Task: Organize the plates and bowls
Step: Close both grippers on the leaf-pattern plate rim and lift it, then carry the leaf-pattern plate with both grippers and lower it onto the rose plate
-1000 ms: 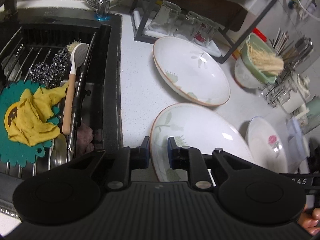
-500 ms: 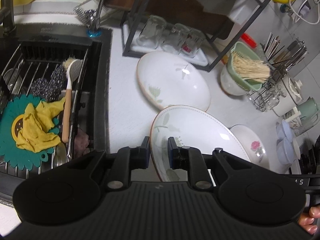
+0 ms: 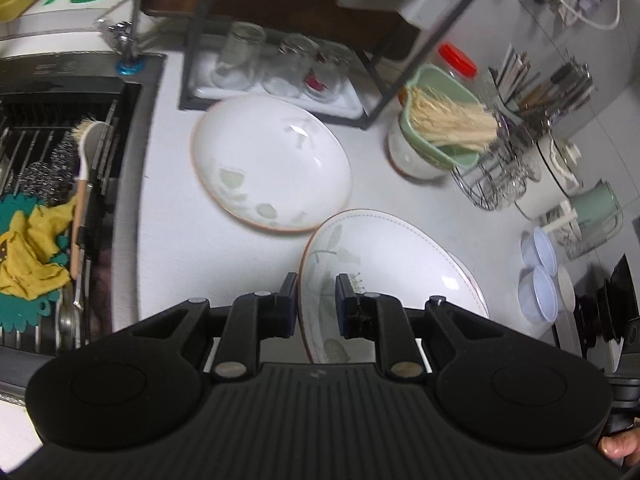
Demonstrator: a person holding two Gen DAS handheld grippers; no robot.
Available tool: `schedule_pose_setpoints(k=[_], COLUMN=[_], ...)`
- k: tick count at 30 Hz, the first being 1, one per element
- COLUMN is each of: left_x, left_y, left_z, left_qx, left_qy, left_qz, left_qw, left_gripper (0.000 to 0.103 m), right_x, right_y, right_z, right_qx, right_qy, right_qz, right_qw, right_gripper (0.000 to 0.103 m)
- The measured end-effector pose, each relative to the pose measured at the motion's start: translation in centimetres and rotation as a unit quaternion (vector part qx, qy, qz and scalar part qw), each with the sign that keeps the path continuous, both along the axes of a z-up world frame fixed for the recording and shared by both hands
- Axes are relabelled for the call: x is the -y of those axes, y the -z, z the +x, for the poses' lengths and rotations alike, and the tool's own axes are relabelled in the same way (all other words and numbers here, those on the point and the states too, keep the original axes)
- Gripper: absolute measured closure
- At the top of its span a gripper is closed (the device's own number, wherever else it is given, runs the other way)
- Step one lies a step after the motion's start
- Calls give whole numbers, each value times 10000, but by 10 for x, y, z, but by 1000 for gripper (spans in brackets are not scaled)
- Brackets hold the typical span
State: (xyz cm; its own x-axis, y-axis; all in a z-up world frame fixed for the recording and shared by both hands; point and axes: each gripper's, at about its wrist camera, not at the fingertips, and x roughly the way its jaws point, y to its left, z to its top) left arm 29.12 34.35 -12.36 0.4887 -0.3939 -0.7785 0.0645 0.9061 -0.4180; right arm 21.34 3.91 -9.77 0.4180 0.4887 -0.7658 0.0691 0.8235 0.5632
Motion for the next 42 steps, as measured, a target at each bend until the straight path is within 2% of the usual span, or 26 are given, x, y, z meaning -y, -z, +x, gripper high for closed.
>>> schedule_pose_setpoints(k=[12, 21, 27, 37, 42], left_x=[75, 109, 123, 138, 141], left_y=[11, 18, 25, 33, 39], left_z=[0, 9, 16, 21, 22], left_qx=[-484, -712, -849, -1094, -1202], left_qy=[448, 430, 371, 258, 191], left_qz=[372, 450, 555, 524, 691], left_qw=[9971, 9955, 9942, 9923, 9902], left_gripper=[83, 83, 83, 83, 83], right_x=[67, 95, 109, 126, 123], right_y=[13, 21, 29, 42, 49], right_z=[-19, -20, -19, -16, -14], right_qx=[123, 470, 584, 834, 923], right_qy=[670, 572, 555, 491, 407], right_qz=[205, -11, 24, -15, -114], right_qw=[9975, 9973, 9967, 9953, 9948], right_gripper=[85, 85, 85, 85, 85])
